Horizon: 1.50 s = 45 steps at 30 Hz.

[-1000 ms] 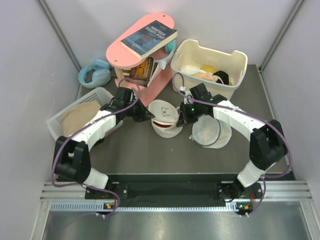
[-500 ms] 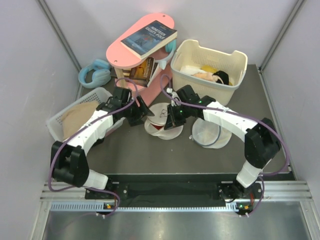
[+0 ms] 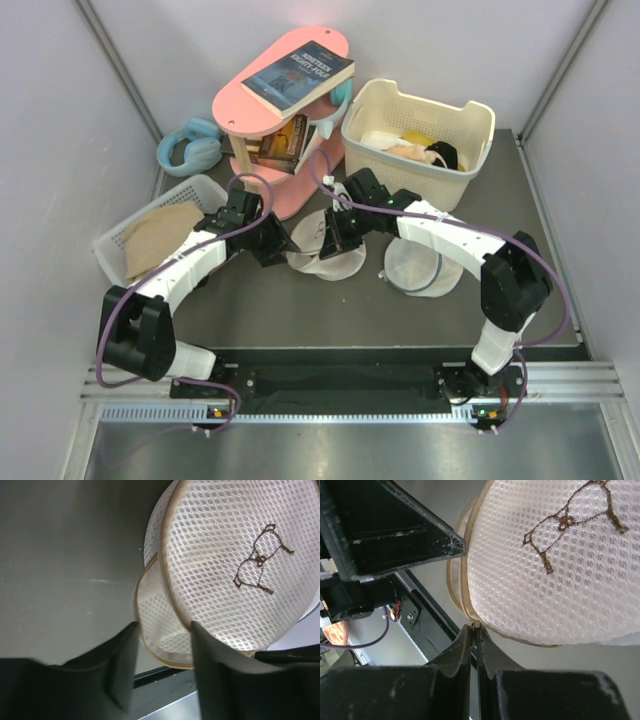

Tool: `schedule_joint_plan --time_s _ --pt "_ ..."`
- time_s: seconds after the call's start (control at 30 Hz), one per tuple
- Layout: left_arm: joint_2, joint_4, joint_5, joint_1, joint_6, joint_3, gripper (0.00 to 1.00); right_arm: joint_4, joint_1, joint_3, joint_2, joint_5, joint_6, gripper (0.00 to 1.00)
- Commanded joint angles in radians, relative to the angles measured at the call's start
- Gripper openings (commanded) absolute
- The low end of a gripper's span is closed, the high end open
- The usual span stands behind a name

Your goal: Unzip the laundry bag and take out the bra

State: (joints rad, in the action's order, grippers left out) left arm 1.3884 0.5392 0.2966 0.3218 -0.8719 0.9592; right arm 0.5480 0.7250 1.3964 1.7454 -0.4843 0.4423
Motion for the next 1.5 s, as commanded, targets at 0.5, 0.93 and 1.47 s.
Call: schedule_joint_plan --time_s 0.5,0.93,1.47 --pt "0.020 -0.088 -0.017 0.000 -0.015 -0.057 0.00 0.030 -0.054 0.000 -0.046 0.016 -0.043 0.00" --pt "0.020 -0.090 -0.050 0.002 0.016 -0.060 0.00 0.079 -0.225 -0.043 -0.063 0.035 -0.197 0.00" --pt "-0.112 -0.212 -0.013 0.002 -0.151 -0.042 0.59 0.070 -0.230 -0.065 -0.067 0.015 -0.194 0.00"
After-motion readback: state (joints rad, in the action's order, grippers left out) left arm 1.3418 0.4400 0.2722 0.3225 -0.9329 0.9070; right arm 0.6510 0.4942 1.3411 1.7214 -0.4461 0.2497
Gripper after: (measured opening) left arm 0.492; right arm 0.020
